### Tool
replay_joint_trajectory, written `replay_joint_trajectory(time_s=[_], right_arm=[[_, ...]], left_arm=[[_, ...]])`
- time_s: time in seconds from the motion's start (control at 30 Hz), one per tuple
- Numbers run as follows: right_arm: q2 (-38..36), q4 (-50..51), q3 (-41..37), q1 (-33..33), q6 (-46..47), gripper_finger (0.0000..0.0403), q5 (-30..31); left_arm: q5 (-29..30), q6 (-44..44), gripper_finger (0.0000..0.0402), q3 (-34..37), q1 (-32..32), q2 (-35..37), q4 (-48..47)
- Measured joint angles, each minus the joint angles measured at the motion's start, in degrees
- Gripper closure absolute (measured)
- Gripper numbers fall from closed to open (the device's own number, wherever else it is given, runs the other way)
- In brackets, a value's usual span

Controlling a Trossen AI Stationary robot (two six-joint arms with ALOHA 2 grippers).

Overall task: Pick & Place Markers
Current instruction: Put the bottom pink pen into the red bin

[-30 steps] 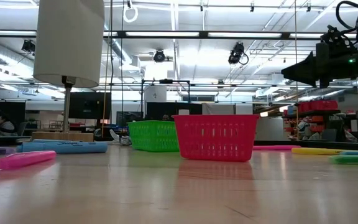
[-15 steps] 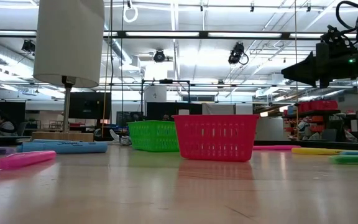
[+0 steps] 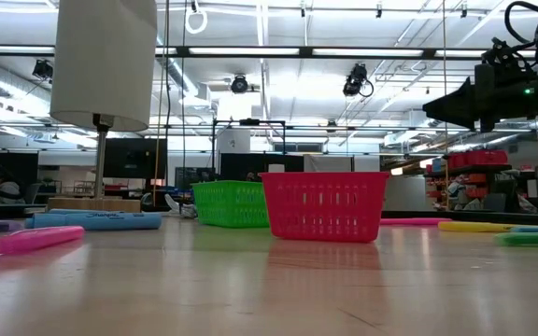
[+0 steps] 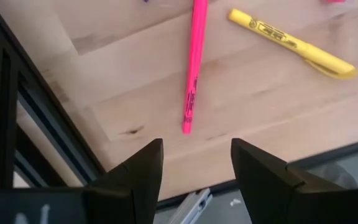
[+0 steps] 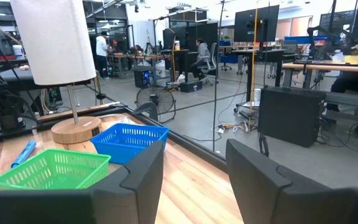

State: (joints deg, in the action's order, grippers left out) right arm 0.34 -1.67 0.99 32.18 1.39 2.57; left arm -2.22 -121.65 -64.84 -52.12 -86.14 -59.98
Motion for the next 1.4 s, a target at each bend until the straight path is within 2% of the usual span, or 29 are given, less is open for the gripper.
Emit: replay_joint_trajectory(time_s=[0.7, 1.0, 1.4], right_arm=[[0.0, 0.0, 0.0, 0.0, 0.0, 0.0227, 0.0], [0.0, 0.0, 0.0, 0.0, 0.0, 0.0227, 0.0], [0.0, 0.0, 0.0, 0.0, 0.0, 0.0227, 0.0]], left_arm=[[0.4, 1.4, 0.0205, 1.1, 0.7, -10.3, 4.1], [0.5, 4.3, 0.0205, 5.1, 2.2, -12.3, 12.0], [0.1, 4.5, 0.0205, 11.1, 2.5, -12.0, 17.8]])
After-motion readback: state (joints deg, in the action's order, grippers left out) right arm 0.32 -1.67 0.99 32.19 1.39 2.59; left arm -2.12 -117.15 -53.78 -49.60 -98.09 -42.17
